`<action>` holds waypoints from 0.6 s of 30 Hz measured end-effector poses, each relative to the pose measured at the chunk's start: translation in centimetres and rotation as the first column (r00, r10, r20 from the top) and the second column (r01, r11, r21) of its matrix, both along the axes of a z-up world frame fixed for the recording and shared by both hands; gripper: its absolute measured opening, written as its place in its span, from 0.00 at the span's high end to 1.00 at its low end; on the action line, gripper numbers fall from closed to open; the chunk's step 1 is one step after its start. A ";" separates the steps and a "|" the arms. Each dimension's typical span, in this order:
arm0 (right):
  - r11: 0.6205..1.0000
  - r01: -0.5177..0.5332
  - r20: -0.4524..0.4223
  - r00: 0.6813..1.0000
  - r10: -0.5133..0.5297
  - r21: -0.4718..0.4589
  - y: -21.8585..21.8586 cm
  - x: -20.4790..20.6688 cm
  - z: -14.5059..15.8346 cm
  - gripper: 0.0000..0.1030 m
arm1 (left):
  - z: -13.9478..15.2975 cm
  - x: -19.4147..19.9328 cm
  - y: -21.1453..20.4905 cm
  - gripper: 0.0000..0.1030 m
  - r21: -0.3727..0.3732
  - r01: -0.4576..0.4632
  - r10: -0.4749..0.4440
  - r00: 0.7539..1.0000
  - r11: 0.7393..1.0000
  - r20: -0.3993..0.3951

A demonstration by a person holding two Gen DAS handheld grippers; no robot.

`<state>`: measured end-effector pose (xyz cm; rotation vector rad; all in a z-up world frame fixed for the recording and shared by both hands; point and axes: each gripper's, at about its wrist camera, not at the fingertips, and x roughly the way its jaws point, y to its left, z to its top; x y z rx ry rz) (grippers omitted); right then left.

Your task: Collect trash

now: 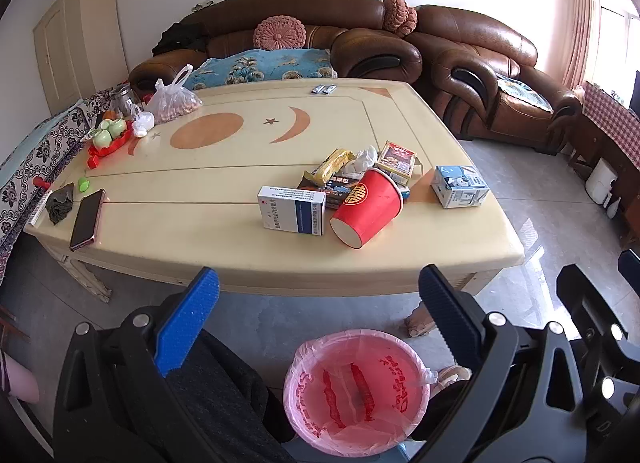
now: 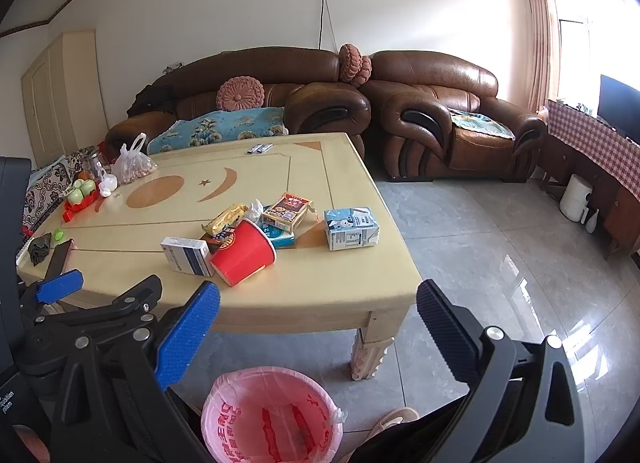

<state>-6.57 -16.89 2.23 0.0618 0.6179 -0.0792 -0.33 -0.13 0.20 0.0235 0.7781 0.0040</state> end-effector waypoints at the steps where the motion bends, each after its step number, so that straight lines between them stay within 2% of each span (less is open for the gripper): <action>1: 1.000 0.000 0.002 1.000 0.000 0.000 0.0 0.0 0.0 0.06 | 0.0 0.1 0.1 0.05 -0.004 0.001 -0.001 1.000 1.000 -0.003; 18: 0.999 0.009 0.007 1.000 -0.008 -0.048 1.0 0.2 -0.1 0.06 | -0.2 0.3 0.6 0.05 -0.004 -0.005 0.005 1.000 1.000 -0.020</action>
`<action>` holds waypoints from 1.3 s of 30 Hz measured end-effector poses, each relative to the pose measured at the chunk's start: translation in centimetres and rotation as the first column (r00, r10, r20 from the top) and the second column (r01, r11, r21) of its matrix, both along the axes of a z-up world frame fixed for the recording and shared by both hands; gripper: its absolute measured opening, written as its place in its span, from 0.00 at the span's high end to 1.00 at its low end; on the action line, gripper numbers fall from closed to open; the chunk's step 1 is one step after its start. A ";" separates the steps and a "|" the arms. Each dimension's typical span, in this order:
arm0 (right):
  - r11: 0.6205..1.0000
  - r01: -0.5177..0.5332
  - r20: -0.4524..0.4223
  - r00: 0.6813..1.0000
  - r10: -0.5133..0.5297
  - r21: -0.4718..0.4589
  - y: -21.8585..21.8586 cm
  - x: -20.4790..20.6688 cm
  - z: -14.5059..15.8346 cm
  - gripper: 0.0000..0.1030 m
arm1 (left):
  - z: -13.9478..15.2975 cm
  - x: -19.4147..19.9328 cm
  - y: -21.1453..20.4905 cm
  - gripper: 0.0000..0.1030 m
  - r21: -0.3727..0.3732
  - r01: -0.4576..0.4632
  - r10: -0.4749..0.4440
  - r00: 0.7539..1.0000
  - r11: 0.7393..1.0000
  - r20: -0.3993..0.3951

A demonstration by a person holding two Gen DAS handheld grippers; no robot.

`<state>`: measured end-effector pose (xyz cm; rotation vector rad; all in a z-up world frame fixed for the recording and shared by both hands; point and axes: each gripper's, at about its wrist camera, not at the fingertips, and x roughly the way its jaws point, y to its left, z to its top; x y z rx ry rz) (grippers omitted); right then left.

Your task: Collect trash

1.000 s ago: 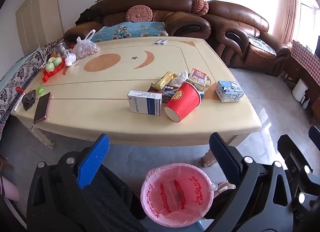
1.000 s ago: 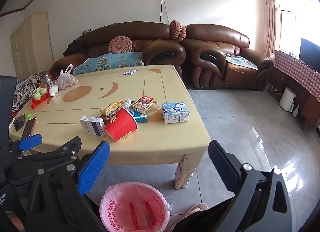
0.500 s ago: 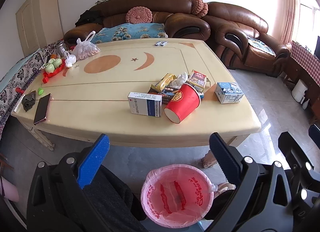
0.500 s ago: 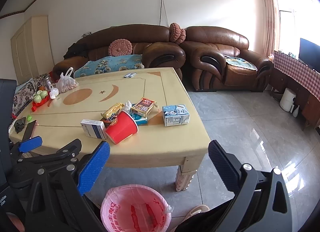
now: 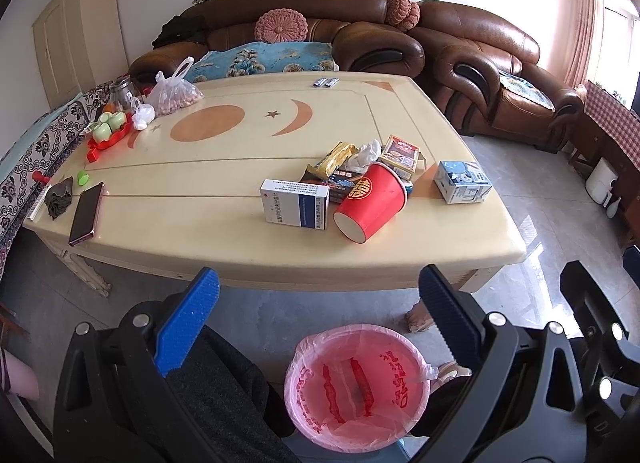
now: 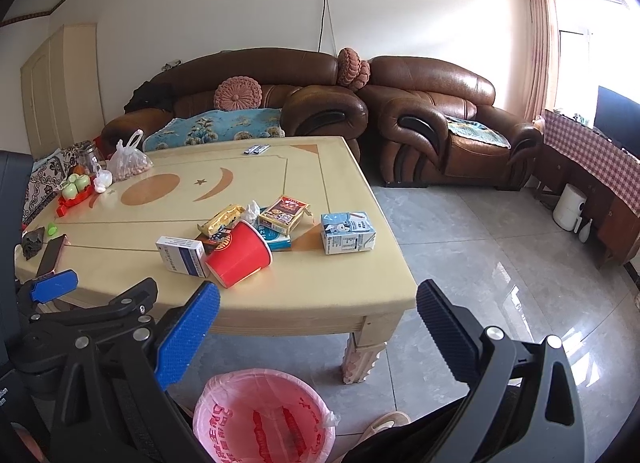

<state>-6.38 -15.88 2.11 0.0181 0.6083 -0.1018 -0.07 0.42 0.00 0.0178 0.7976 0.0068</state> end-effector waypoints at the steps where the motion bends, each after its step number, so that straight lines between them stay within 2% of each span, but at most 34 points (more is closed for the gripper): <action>1: 1.000 0.000 -0.001 1.000 0.000 0.001 0.0 0.0 0.0 0.06 | 0.0 0.0 0.0 0.05 -0.001 0.001 -0.001 1.000 1.000 0.001; 39: 1.000 -0.008 -0.006 1.000 0.008 0.009 0.0 -0.1 -0.1 0.06 | -0.2 -0.1 0.7 0.05 0.010 -0.013 0.013 1.000 1.000 -0.008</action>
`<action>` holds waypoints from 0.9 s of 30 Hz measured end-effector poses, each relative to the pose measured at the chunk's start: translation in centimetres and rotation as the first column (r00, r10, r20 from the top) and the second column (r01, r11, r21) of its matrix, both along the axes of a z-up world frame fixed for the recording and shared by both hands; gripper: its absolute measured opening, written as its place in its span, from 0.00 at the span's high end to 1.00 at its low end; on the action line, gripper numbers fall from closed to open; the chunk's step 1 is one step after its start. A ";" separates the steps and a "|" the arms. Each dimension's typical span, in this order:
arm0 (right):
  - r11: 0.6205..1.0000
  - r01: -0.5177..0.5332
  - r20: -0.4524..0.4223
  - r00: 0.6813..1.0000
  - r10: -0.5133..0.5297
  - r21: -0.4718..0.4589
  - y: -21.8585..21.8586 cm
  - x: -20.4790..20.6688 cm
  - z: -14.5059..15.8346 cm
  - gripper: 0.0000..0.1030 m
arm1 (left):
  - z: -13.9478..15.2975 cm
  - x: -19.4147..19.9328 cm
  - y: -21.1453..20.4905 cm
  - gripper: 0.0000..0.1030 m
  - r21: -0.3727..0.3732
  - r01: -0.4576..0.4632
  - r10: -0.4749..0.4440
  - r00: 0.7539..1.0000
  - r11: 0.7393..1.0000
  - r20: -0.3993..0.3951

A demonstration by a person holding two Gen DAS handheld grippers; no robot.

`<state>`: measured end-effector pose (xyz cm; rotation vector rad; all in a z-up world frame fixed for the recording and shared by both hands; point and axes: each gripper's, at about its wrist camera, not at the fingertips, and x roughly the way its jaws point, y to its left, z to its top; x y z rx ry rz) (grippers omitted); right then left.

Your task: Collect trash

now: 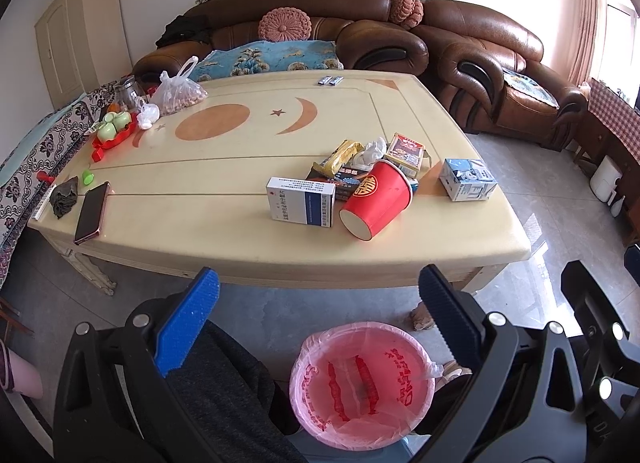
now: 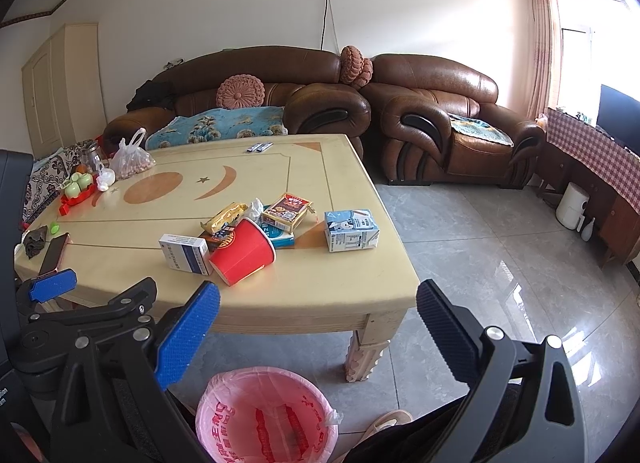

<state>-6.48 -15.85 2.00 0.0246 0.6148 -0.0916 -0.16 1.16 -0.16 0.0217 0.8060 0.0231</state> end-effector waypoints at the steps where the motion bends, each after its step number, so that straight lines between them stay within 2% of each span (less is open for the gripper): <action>1: 1.000 -0.001 0.000 1.000 0.001 0.000 0.0 -0.1 0.0 0.06 | 0.0 0.0 0.0 0.05 0.000 0.000 0.000 1.000 1.000 0.000; 13: 1.000 -0.012 -0.016 1.000 0.012 0.003 0.2 0.3 -0.5 0.06 | -0.3 0.1 0.2 0.05 0.007 0.008 -0.008 1.000 1.000 -0.013; 17: 0.995 -0.081 -0.040 0.996 0.084 0.060 -0.4 1.3 -0.7 0.06 | -0.6 1.4 0.3 0.05 -0.001 0.128 -0.128 0.990 0.992 -0.059; 20: 0.975 -0.185 0.002 0.982 0.187 0.126 -1.4 2.0 -0.8 0.06 | -0.7 2.3 0.7 0.05 0.048 0.233 -0.228 0.970 0.971 -0.087; 22: 0.966 -0.228 0.019 0.974 0.227 0.126 -2.0 2.7 -0.8 0.06 | -0.5 2.7 1.0 0.05 0.093 0.301 -0.292 0.951 0.949 -0.097; 27: 0.956 -0.290 -0.095 0.951 0.293 0.042 -2.9 5.9 -1.0 0.06 | -0.2 4.3 1.3 0.05 0.165 0.433 -0.413 0.900 0.886 -0.140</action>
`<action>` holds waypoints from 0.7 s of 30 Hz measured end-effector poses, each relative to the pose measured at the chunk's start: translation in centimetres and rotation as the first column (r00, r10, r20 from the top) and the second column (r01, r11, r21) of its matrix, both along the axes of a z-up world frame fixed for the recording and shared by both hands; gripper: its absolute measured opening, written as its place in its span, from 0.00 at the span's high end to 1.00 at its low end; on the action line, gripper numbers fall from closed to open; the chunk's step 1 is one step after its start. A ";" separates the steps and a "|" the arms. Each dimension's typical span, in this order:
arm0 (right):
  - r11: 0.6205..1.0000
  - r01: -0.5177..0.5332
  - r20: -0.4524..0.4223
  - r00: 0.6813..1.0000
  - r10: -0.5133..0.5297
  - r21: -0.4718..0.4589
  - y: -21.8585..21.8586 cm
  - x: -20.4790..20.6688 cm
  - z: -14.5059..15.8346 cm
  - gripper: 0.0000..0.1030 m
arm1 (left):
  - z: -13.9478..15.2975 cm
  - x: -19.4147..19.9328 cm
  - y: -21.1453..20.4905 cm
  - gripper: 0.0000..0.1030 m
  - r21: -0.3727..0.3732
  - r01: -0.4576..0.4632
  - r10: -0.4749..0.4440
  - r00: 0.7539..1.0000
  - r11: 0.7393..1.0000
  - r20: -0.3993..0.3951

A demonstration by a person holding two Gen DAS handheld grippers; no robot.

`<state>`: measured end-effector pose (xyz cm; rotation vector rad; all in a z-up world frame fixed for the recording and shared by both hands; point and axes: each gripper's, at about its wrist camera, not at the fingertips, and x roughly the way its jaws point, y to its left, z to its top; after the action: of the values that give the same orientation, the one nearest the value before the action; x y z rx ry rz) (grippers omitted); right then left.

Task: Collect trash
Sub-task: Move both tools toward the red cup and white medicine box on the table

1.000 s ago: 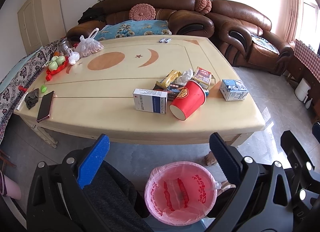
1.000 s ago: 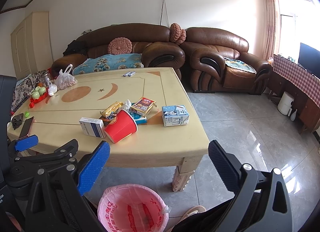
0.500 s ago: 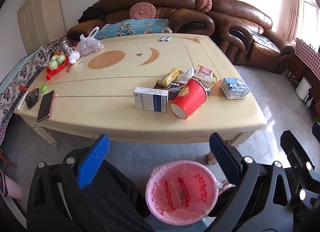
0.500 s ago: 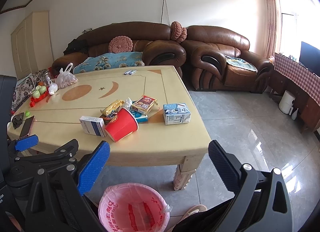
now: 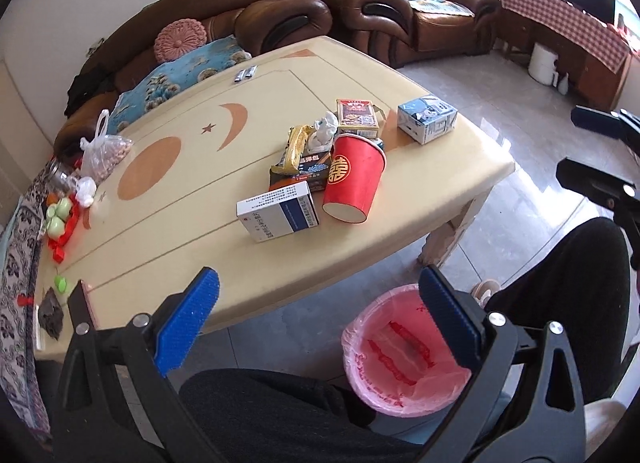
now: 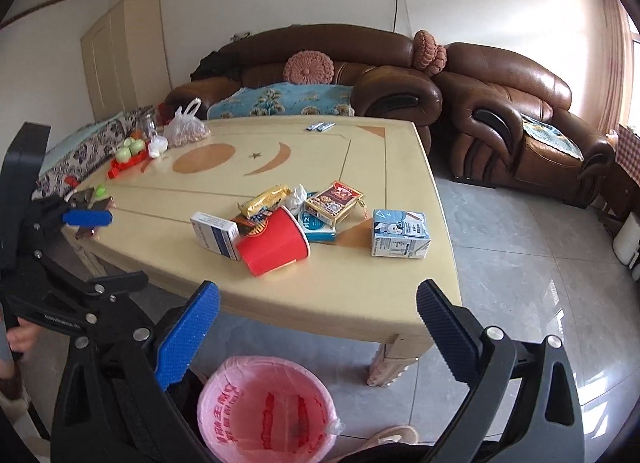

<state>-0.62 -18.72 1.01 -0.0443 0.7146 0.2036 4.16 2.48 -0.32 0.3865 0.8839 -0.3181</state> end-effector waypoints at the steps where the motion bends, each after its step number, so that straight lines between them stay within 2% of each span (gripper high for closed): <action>1: 1.000 -0.029 -0.016 0.999 0.029 -0.008 -0.1 0.5 0.0 0.06 | 0.1 0.4 0.0 0.05 0.007 0.020 -0.020 1.000 1.000 -0.008; 4: 0.994 -0.109 -0.056 0.993 0.107 -0.025 -0.4 1.7 -0.1 0.06 | 0.1 1.6 -0.2 0.05 0.015 0.105 -0.104 0.994 0.994 -0.044; 9: 0.974 -0.212 -0.124 0.972 0.201 -0.078 0.0 3.6 -0.2 0.06 | 0.0 3.9 -0.9 0.05 0.080 0.214 -0.209 0.976 0.973 -0.065; 13: 0.950 -0.302 -0.158 0.944 0.288 -0.074 0.9 4.7 -0.2 0.06 | 0.2 5.5 -0.9 0.05 0.025 0.317 -0.311 0.942 0.948 -0.127; 21: 0.923 -0.382 -0.200 0.908 0.367 -0.042 2.3 7.6 -0.6 0.06 | -0.9 7.8 -0.6 0.05 0.045 0.440 -0.427 0.888 0.897 -0.173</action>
<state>6.98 -16.47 0.46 -0.2442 0.9012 0.5543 11.94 1.92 -1.23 0.6459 0.9643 -0.7371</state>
